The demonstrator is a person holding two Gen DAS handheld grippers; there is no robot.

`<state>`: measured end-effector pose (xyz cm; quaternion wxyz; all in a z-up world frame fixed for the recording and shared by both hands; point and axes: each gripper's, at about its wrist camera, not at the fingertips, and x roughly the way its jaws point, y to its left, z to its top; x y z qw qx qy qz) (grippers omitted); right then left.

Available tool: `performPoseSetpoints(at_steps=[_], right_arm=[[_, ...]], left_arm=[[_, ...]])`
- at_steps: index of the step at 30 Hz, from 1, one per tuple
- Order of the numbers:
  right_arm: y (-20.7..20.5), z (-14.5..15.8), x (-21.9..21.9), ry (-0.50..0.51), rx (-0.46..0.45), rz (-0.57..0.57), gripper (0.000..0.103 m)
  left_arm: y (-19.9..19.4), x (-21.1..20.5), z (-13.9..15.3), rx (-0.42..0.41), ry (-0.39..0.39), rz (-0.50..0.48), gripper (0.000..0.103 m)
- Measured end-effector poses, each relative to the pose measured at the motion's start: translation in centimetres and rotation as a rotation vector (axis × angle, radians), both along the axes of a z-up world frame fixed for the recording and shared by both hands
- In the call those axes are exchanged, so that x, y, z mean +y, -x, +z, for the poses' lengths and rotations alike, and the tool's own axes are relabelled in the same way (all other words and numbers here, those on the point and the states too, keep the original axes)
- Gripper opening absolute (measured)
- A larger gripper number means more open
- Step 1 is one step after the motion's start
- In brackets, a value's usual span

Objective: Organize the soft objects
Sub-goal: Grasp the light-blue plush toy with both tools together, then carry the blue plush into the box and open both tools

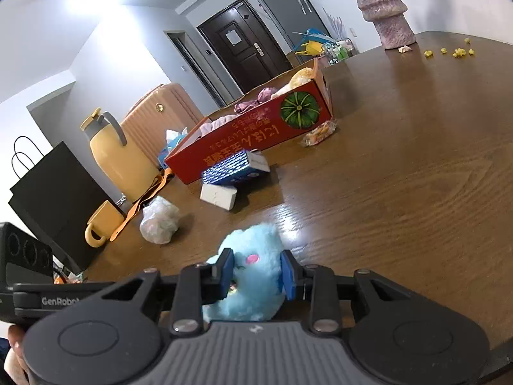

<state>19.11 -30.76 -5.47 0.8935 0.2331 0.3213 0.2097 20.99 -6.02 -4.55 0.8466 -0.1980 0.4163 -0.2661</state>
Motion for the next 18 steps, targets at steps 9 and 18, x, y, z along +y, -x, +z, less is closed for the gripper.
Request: performPoseSetpoints(at_steps=[9, 18], right_arm=[[0.1, -0.2, -0.3, -0.015, 0.002, 0.003, 0.031], [-3.4, 5.1, -0.6, -0.037, -0.097, -0.047, 0.028]], left_arm=[[0.5, 0.6, -0.2, -0.023, 0.020, 0.013, 0.036], [-3.7, 0.6, 5.6, -0.173, 0.046, 0.002, 0.033]])
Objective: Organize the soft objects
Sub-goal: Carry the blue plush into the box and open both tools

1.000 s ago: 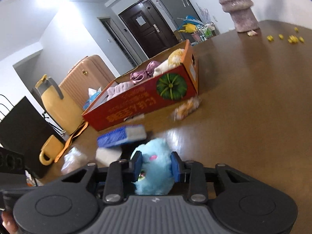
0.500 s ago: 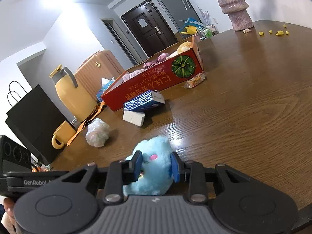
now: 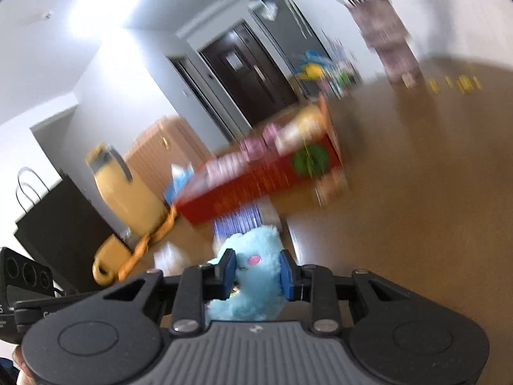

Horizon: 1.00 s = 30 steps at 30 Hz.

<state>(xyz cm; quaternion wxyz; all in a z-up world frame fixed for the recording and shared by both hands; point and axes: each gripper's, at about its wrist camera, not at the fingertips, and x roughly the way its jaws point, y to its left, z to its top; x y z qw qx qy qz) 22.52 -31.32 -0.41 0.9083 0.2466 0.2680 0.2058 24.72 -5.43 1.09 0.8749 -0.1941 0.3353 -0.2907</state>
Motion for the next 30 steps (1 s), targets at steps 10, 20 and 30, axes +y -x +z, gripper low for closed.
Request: performPoseSetpoints(at_steps=[10, 20, 30], right_arm=[[-20.0, 6.6, 4.7, 0.095, -0.058, 0.064, 0.028], [-34.7, 1.0, 11.6, 0.260, 0.165, 0.117, 0.018], [-33.0, 3.1, 11.3, 0.332, 0.097, 0.089, 0.020]], left_arm=[[-18.0, 2.1, 5.3, -0.007, -0.067, 0.094, 0.032], [-29.5, 3.2, -0.7, 0.163, -0.272, 0.202, 0.025], [-26.4, 4.5, 2.2, 0.057, -0.301, 0.188, 0.030]])
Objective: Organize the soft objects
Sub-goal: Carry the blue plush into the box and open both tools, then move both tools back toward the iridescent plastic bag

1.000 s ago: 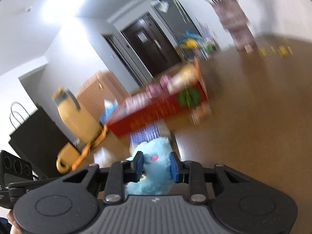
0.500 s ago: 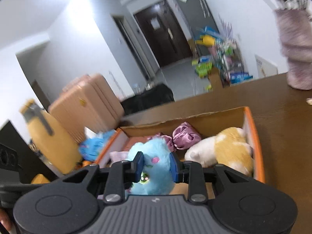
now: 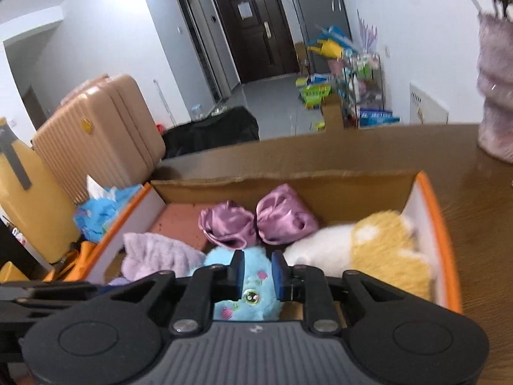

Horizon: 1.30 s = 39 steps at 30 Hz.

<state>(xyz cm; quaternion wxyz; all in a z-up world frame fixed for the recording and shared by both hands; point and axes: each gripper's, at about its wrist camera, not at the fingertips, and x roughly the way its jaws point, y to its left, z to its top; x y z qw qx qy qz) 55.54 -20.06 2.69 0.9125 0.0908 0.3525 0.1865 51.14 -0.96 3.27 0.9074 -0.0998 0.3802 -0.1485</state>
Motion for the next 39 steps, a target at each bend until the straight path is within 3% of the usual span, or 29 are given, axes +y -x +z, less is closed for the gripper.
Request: performPoseSetpoints(at_steps=[4, 7, 9, 11, 12, 17, 20, 23, 29, 35, 39], right_arm=[[3.3, 3.6, -2.1, 0.052, -0.072, -0.001, 0.033], [6.8, 6.4, -3.7, 0.108, -0.131, -0.004, 0.034], [9.4, 8.2, -4.8, 0.146, -0.174, -0.013, 0.041], [12.2, 10.0, -6.1, 0.178, -0.225, -0.032, 0.058], [13.7, 10.7, -6.7, 0.192, -0.255, -0.042, 0.060], [20.0, 13.2, -8.4, 0.224, -0.346, -0.077, 0.076], [23.1, 14.1, -8.8, 0.211, -0.384, -0.087, 0.081], [25.7, 14.6, -9.0, 0.205, -0.417, -0.095, 0.085], [31.3, 14.2, -8.8, 0.151, -0.447, -0.083, 0.089], [38.4, 10.9, -8.3, 0.127, -0.496, -0.059, 0.090], [43.2, 7.6, -8.0, 0.113, -0.504, -0.064, 0.091]], left_arm=[[4.4, 0.8, 4.2, -0.115, -0.092, 0.000, 0.031], [7.8, 1.9, 6.8, -0.201, -0.147, 0.026, 0.039], [10.5, 2.7, 8.5, -0.263, -0.198, 0.046, 0.057], [13.1, 3.1, 9.7, -0.312, -0.252, 0.067, 0.069], [14.0, 3.2, 10.2, -0.329, -0.273, 0.070, 0.071], [19.6, 3.7, 12.1, -0.410, -0.290, 0.095, 0.088], [22.6, 3.3, 13.0, -0.463, -0.298, 0.096, 0.100], [25.3, 3.1, 13.6, -0.503, -0.310, 0.085, 0.101], [30.1, 3.6, 13.3, -0.524, -0.281, 0.116, 0.103], [36.3, 4.0, 9.3, -0.558, -0.314, 0.205, 0.103], [40.9, 4.0, 6.4, -0.551, -0.287, 0.195, 0.103]])
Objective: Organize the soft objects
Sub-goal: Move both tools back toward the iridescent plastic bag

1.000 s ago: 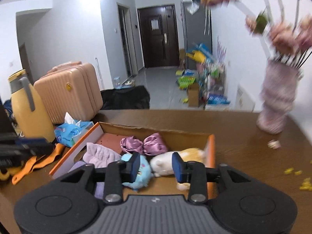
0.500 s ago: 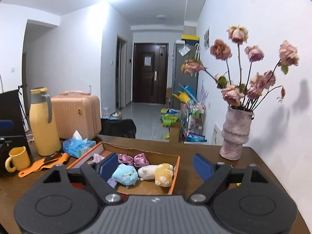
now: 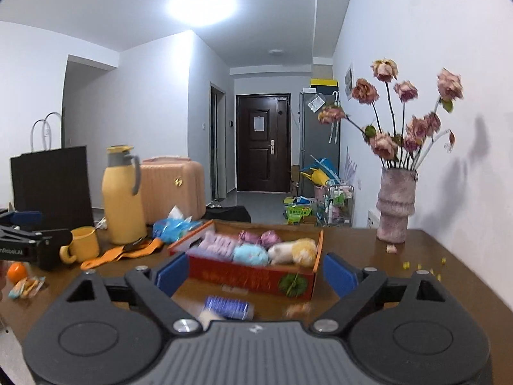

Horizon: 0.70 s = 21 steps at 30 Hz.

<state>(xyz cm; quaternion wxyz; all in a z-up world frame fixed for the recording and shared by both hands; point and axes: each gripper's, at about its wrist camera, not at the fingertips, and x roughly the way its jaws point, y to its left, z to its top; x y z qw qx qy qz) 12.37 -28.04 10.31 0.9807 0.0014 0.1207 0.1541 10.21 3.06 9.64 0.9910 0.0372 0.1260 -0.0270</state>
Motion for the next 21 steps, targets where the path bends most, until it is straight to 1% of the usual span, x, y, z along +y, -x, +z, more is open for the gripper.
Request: performPoseSetpoints(at_steps=[3, 6, 8, 10, 12, 14, 16, 19, 21], right_arm=[[3.2, -3.0, 0.2, -0.034, 0.039, -0.004, 0.091], [5.2, -5.6, 0.2, -0.079, 0.089, -0.006, 0.091], [5.5, -7.0, 0.1, -0.115, 0.142, 0.010, 0.091], [4.8, -7.9, 0.2, -0.106, 0.196, 0.013, 0.091], [4.4, -8.3, 0.3, -0.099, 0.203, -0.017, 0.091], [4.1, -8.7, 0.4, -0.115, 0.210, -0.012, 0.091], [3.6, -9.0, 0.5, -0.115, 0.219, 0.009, 0.091], [2.4, -9.4, 0.7, -0.089, 0.234, -0.005, 0.091], [1.3, -9.8, 0.6, -0.095, 0.254, -0.011, 0.091]], left_arm=[[3.5, -0.3, -2.4, -0.008, -0.004, -0.050, 0.103], [5.6, -0.9, -5.1, -0.016, -0.043, -0.115, 0.103], [5.5, -1.5, -6.2, 0.008, -0.084, -0.128, 0.103], [5.2, -1.8, -6.8, 0.019, -0.106, -0.127, 0.103], [4.8, -1.8, -7.1, 0.029, -0.088, -0.129, 0.103], [4.2, -1.6, -7.4, 0.040, -0.064, -0.137, 0.103], [3.7, -1.6, -8.0, 0.062, -0.054, -0.145, 0.103], [2.4, -1.6, -8.9, 0.102, -0.043, -0.149, 0.103], [1.1, -1.5, -9.2, 0.136, -0.019, -0.144, 0.103]])
